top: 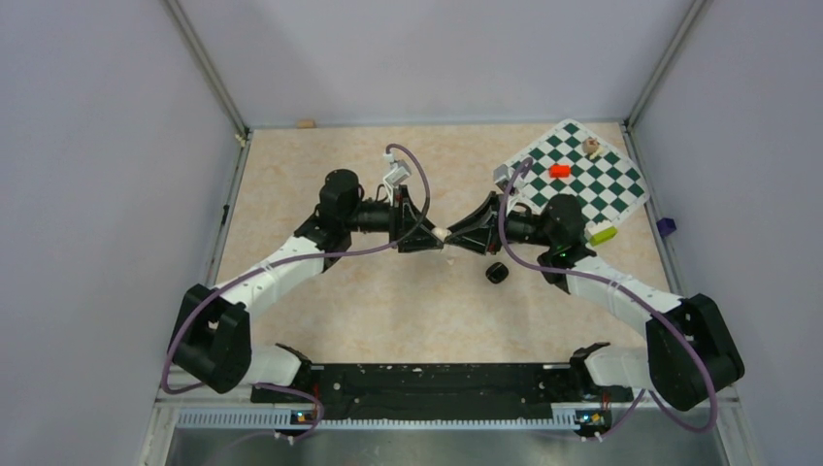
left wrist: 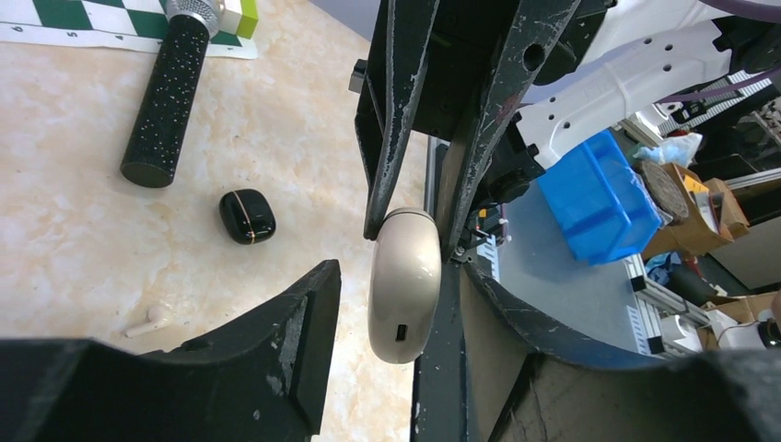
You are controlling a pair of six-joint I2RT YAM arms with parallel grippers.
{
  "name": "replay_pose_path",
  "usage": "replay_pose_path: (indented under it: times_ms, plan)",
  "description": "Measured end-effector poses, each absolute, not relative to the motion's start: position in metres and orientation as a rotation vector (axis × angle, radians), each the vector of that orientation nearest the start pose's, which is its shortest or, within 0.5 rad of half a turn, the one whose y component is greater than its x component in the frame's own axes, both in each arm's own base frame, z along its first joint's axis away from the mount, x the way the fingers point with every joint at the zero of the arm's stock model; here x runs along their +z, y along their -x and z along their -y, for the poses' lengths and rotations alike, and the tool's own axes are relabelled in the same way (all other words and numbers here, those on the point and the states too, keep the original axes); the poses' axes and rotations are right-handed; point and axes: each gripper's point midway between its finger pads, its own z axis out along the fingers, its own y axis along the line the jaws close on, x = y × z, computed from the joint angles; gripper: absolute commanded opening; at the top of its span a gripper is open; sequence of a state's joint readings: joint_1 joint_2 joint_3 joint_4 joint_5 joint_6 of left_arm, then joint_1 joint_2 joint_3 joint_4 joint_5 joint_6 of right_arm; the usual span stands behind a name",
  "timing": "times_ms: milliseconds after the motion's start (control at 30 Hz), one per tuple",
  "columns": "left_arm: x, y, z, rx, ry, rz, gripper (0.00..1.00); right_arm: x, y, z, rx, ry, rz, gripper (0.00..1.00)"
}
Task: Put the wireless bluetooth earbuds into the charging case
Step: Open the charging case.
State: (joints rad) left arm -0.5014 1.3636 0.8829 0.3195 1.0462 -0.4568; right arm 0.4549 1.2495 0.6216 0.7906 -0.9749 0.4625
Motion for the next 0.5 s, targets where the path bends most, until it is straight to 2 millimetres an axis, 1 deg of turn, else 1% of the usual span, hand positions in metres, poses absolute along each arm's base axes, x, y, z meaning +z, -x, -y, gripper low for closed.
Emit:
replay_pose_path:
  times_ms: [167,300,333,500]
  plan:
    - [0.2534,-0.2296,0.3074,-1.555,-0.890,-1.702,0.48,0.2545,-0.2331,-0.2838,1.383,0.855,-1.422,0.00]
    - [0.2533,-0.2295,0.3073,-1.553,-0.893,-1.699,0.44,0.2542,-0.2341,-0.2836,1.381,0.849,-1.426,0.00]
    - [0.2533,-0.2295,0.3073,-1.553,-0.894,-1.699,0.42,0.2542,-0.2346,-0.2836,1.379,0.846,-1.427,0.00]
    - [0.2530,-0.2317,0.3065,-1.540,-0.895,-1.692,0.18,0.2545,-0.2352,-0.2835,1.378,0.841,-1.428,0.00]
